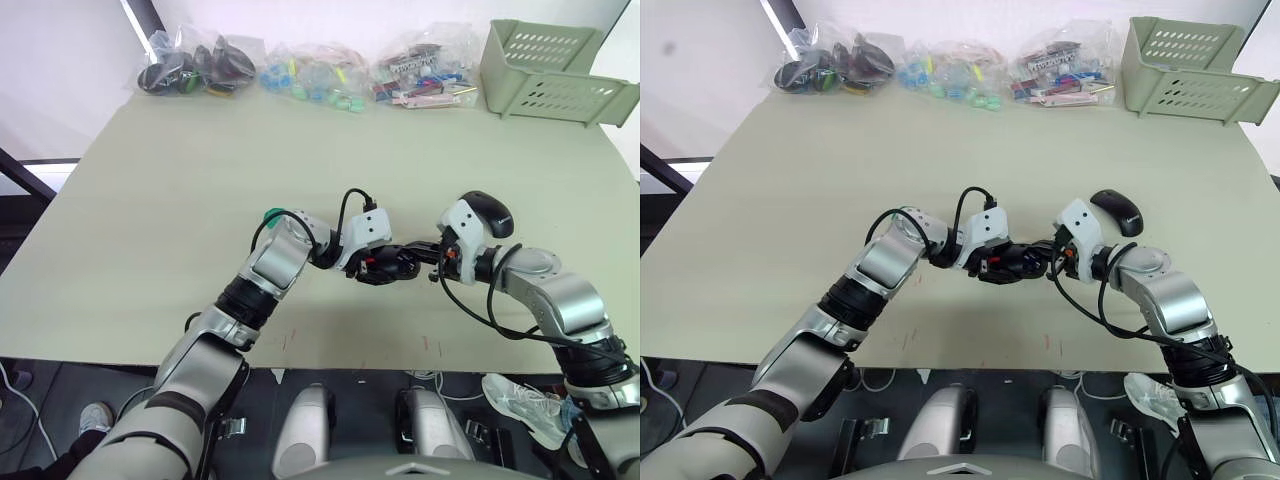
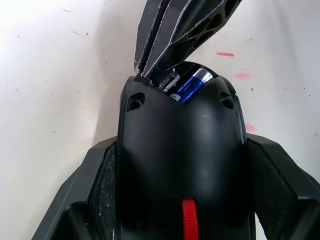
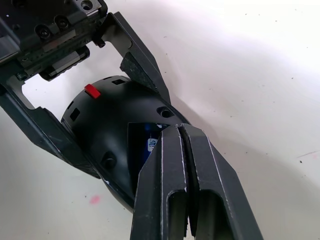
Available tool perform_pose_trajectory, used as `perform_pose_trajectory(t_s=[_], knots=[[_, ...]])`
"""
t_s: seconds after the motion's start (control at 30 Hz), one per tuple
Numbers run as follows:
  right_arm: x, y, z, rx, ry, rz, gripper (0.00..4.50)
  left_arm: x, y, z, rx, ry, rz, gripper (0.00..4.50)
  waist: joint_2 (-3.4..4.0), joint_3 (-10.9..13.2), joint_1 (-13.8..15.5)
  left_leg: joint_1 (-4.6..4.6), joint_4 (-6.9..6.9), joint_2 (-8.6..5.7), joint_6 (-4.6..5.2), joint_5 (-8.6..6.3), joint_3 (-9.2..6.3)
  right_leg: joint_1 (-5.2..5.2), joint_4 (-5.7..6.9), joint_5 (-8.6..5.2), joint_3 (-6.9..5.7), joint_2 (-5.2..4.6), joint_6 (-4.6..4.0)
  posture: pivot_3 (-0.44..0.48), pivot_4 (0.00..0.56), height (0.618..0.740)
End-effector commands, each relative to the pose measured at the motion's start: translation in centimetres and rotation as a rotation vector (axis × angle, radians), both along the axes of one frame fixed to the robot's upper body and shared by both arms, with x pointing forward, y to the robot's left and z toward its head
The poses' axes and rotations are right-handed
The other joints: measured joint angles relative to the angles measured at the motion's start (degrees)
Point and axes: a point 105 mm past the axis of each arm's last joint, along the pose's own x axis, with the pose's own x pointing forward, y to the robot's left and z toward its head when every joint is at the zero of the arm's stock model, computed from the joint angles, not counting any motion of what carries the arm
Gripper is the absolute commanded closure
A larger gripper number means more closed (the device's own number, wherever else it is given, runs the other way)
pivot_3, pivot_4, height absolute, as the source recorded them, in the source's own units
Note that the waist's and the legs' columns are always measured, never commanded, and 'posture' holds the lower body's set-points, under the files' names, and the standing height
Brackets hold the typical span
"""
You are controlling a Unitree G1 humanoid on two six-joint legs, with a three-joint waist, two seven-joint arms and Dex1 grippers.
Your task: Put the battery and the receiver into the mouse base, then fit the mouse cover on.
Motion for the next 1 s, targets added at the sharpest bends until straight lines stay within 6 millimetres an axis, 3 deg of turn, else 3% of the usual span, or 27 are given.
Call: perform_pose_trajectory(t_s=[0.03, 0.17, 0.43, 0.53, 0.67, 0.77, 0.87, 0.9, 0.93, 0.97, 1.0], knots=[[-0.7, 0.0, -1.8, -0.035, 0.025, 0.002, 4.45, -0.1, 0.0, -0.3, 0.02, 0.01, -0.01, 1.59, -0.01, 0.0, 0.0, 0.0, 0.0, 0.0, 0.0, 0.0, 0.0, 0.0, 0.0, 0.0, 0.0, 0.0, 0.0, 0.0, 0.15, 0.74], [-1.1, 0.2, -3.6, -0.086, 0.022, 0.003, 4.45, -0.1, 0.0, -0.3, 0.021, 0.01, -0.009, 1.59, -0.01, 0.0, 0.0, 0.04, 0.0, 0.0, 0.0, 0.0, -0.01, 0.02, 0.02, 0.0, 0.0, 0.01, 0.0, 0.0, 0.15, 0.74], [-1.1, -1.6, -7.3, -0.185, 0.057, -0.052, 4.45, 0.0, -0.1, -0.4, 0.022, 0.008, -0.007, 1.59, -0.39, -0.5, -0.1, 0.18, 0.01, 0.02, 0.0, 0.0, -0.02, 0.12, 0.05, 0.0, 0.01, 0.03, 0.01, 0.0, 0.15, 0.74], [-0.7, -1.7, -5.6, -0.1, 0.018, -0.063, 4.45, 0.0, -0.1, -0.5, 0.024, 0.008, -0.009, 1.59, -0.49, -0.6, -0.1, 0.27, 0.01, 0.03, -0.01, 0.0, -0.02, 0.2, 0.05, -0.01, 0.03, 0.04, 0.01, 0.0, 0.15, 0.74], [-2.0, -3.2, 0.0, 0.104, -0.045, 0.03, 4.45, 0.0, -0.2, -0.5, 0.025, 0.004, -0.013, 1.59, -0.45, -0.6, 0.4, 0.16, 0.01, 0.03, -0.01, 0.0, -0.09, 0.21, 0.0, 0.0, -0.04, 0.04, -0.01, 0.0, 0.15, 0.74], [-4.0, -5.3, 2.3, 0.094, -0.064, 0.109, 3.71, -0.1, -0.2, -0.6, 0.023, 0.006, -0.015, 1.59, -0.29, -0.5, 0.3, 0.01, 0.03, -0.01, 0.0, 0.0, -0.01, 0.13, -0.12, 0.01, 0.02, -0.01, -0.01, 0.0, 0.15, 0.74], [-6.0, -6.3, 3.1, 0.052, -0.051, 0.18, 2.15, -0.1, -0.2, -0.6, 0.02, 0.006, -0.017, 1.59, -0.28, -0.5, 0.0, 0.03, 0.01, -0.05, 0.01, -0.01, 0.01, 0.13, -0.16, 0.01, 0.05, -0.03, -0.01, 0.0, 0.15, 0.74], [-6.5, -6.7, 3.4, 0.044, -0.053, 0.188, 2.15, 0.0, -0.2, -0.5, 0.018, 0.006, -0.017, 1.59, -0.28, -0.5, 0.0, 0.06, -0.01, -0.03, 0.01, -0.01, 0.0, 0.13, -0.15, 0.0, 0.05, -0.01, -0.01, 0.0, 0.15, 0.74], [-7.1, -7.1, 3.7, 0.043, -0.044, 0.194, 1.57, 0.0, -0.3, -0.5, 0.018, 0.005, -0.017, 1.59, -0.27, -0.5, 0.1, 0.08, -0.03, -0.01, 0.01, -0.01, -0.02, 0.13, -0.13, 0.0, 0.03, 0.03, 0.0, 0.0, 0.15, 0.74], [-7.5, -7.6, 3.8, 0.027, -0.045, 0.193, 1.4, 0.0, -0.3, -0.5, 0.017, 0.004, -0.018, 1.59, -0.28, -0.5, 0.4, 0.07, -0.04, 0.03, 0.01, -0.01, -0.11, 0.12, -0.08, -0.01, -0.03, 0.07, 0.01, 0.0, 0.15, 0.74], [-7.7, -7.8, 3.9, 0.017, -0.044, 0.192, 0.85, -0.1, -0.3, -0.5, 0.016, 0.004, -0.018, 1.59, -0.28, -0.5, 0.3, 0.04, -0.03, 0.04, 0.0, 0.0, -0.19, 0.12, -0.05, -0.02, -0.09, 0.08, 0.0, 0.0, 0.15, 0.74]])
